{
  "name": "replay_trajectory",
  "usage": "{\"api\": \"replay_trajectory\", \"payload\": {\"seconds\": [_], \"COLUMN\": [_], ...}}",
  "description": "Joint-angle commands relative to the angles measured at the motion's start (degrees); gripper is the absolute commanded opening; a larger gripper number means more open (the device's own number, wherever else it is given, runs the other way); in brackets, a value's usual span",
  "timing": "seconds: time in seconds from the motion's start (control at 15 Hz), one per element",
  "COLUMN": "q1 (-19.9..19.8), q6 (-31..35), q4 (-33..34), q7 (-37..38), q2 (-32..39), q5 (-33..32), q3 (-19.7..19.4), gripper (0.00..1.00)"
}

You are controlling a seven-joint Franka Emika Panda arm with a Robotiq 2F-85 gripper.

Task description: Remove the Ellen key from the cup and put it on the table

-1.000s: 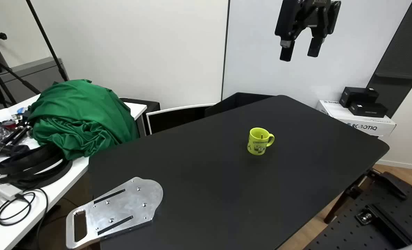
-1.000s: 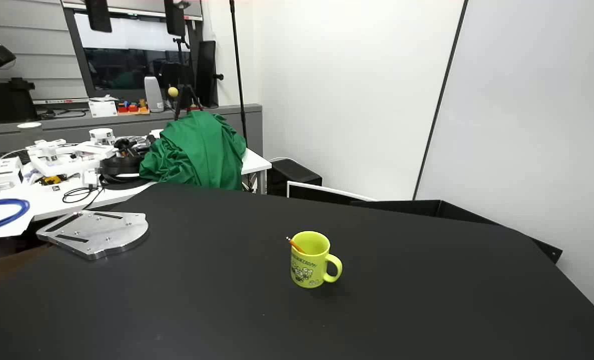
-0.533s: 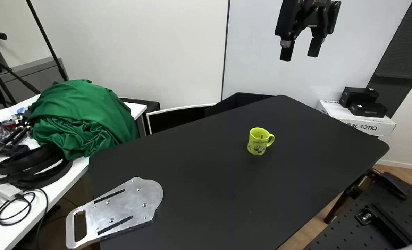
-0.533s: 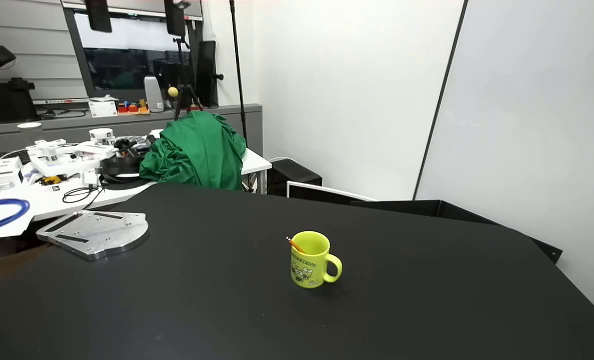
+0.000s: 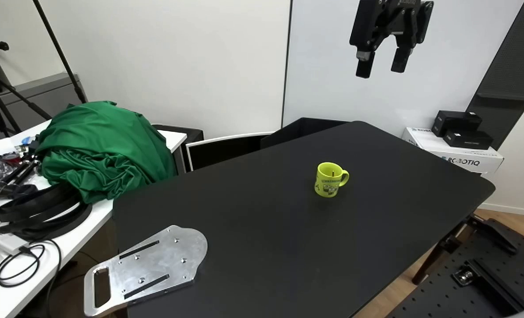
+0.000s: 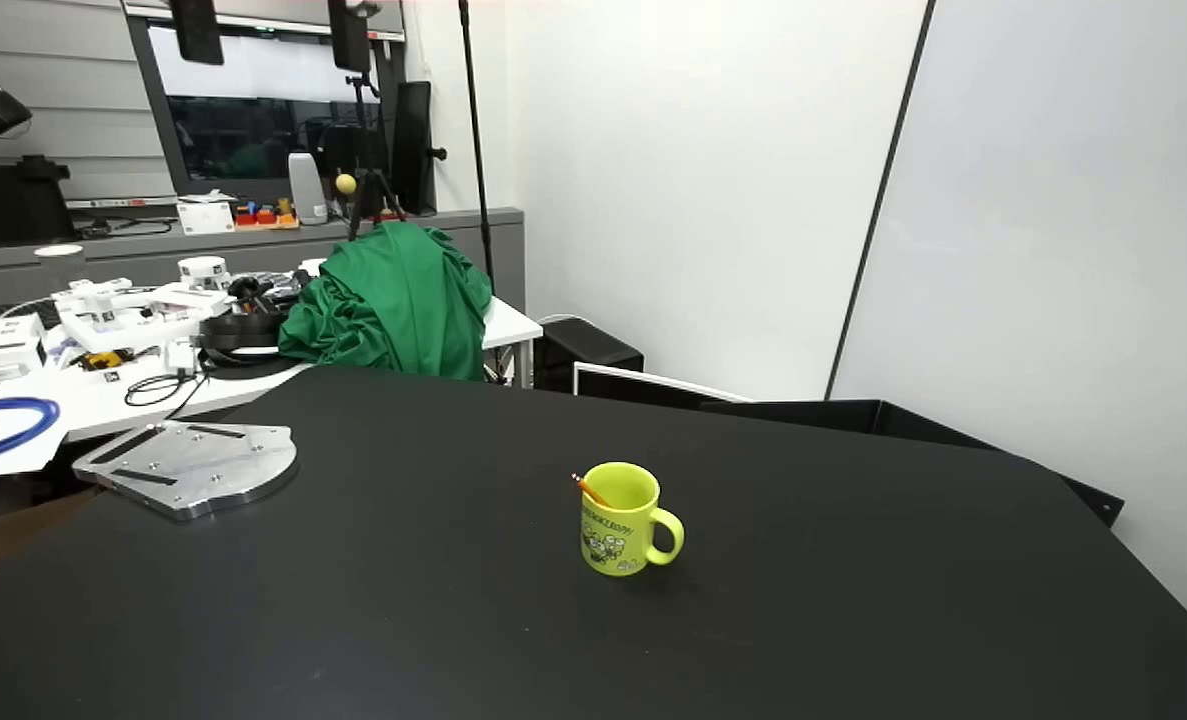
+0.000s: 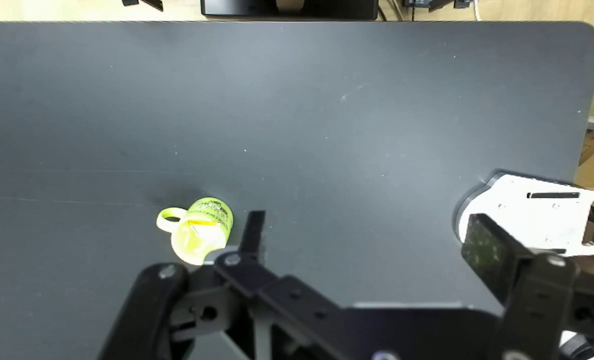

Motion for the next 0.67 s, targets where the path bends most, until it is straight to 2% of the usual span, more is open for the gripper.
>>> {"api": "replay_trajectory", "payload": {"seconds": [0.0, 0.27, 0.6], "q1": [-0.1, -0.2, -2.5], "q6": [-0.1, -0.2, -0.7], "q4": [0.1, 2.1, 10.5], "q7": [0.0, -1.3, -2.7], "q2": [0.0, 2.4, 12.2], "q5": [0.0, 1.0, 4.2], "q3": [0.0, -1.3, -6.3], "gripper": [1.0, 1.0, 1.0]}}
